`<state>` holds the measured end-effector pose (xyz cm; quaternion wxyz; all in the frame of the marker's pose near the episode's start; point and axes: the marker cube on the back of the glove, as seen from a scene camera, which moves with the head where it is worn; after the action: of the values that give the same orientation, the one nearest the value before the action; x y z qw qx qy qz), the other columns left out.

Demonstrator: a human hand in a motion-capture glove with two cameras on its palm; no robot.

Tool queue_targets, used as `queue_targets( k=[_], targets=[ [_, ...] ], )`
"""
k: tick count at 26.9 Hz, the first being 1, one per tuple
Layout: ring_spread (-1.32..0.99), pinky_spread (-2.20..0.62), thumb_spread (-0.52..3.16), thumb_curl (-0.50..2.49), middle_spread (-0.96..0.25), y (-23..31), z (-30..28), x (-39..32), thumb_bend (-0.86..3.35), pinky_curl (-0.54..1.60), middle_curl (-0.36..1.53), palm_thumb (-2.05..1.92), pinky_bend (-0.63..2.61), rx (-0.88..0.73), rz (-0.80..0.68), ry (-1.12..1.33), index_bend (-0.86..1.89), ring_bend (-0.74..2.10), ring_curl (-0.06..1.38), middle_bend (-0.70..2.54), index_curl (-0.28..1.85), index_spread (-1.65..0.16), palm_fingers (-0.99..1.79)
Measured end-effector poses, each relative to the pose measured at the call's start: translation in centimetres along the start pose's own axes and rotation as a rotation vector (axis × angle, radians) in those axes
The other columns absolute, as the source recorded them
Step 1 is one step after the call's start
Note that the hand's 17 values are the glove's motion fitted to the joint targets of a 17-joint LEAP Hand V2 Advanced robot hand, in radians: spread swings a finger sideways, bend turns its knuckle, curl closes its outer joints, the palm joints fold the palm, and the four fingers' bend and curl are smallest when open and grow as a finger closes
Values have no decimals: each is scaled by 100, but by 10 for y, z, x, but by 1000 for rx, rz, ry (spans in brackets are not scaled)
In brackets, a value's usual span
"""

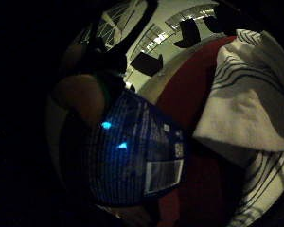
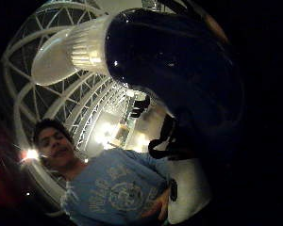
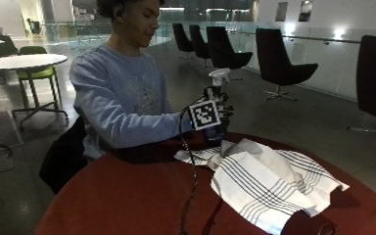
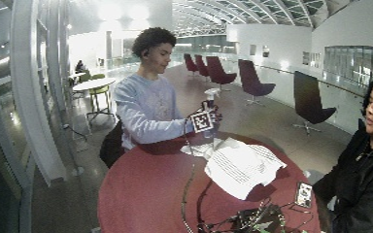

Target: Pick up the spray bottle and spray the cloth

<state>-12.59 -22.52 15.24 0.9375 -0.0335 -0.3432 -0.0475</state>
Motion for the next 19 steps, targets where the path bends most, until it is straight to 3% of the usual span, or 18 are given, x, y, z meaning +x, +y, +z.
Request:
queue_targets(
  k=[3,7,9,12,19],
  targets=[
    [5,27,87,65,-3,14,-2,5,-3,37,44,85,25,-89,11,26,12,37,38,22,27,-29,85],
    [5,27,91,62,-3,10,-10,15,-4,38,43,82,30,-5,23,80,8,36,38,19,26,-30,76],
    [6,27,94,59,-1,23,-24,12,-5,41,43,79,37,-46,25,84,4,32,38,17,24,-33,60],
    [7,27,96,56,0,52,-60,1,-4,42,42,76,41,-88,27,95,7,29,38,18,23,-35,52],
    [8,27,101,52,1,106,-171,1,-3,39,40,75,38,85,77,417,16,25,34,18,25,-35,53]
  ],
)
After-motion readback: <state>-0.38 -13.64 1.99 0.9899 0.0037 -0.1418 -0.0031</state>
